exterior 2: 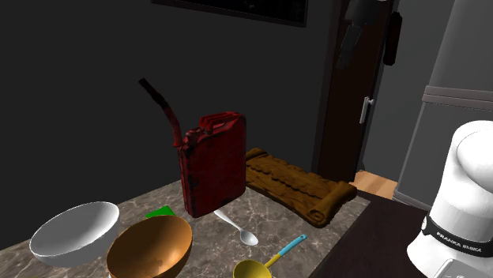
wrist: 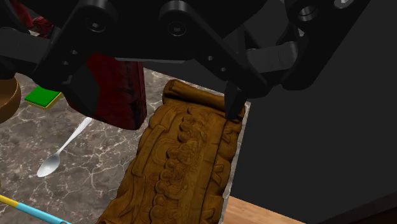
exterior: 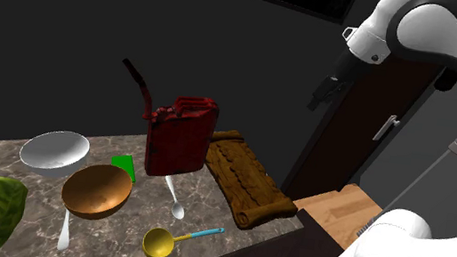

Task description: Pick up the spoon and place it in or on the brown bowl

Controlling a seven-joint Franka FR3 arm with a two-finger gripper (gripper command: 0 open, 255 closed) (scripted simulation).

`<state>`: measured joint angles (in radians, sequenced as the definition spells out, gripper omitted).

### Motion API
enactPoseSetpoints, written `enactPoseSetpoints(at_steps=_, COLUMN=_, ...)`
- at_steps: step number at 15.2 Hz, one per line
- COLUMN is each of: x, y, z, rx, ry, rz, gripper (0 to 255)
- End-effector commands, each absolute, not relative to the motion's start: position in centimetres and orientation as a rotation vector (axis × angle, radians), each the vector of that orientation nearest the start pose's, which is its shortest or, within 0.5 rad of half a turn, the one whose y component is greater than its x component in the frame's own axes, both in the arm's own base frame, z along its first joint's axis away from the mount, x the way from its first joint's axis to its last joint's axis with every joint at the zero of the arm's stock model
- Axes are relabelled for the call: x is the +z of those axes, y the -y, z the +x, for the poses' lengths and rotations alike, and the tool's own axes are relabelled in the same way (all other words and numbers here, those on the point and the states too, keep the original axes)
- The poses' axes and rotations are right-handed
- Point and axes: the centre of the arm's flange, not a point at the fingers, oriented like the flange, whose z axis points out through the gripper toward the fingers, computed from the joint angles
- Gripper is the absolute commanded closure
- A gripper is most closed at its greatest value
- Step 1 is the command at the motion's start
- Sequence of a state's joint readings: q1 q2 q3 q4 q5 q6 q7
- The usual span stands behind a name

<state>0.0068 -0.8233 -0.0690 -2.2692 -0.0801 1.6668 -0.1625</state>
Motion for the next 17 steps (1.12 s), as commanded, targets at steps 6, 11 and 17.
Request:
enactPoseSetpoints(at_steps=6, x=60.3, y=0.7, z=33.8, rx=-0.274, ry=0.121, rz=-3.152, gripper=0)
enactPoseSetpoints(at_steps=11, x=55.4, y=-2.3, z=37.1, rx=-0.206, ry=0.06, rz=-3.132, gripper=0)
enactPoseSetpoints(at_steps=17, x=49.4, y=-5.9, z=40.9, rx=-0.125, ry=-0.013, rz=-3.105, gripper=0)
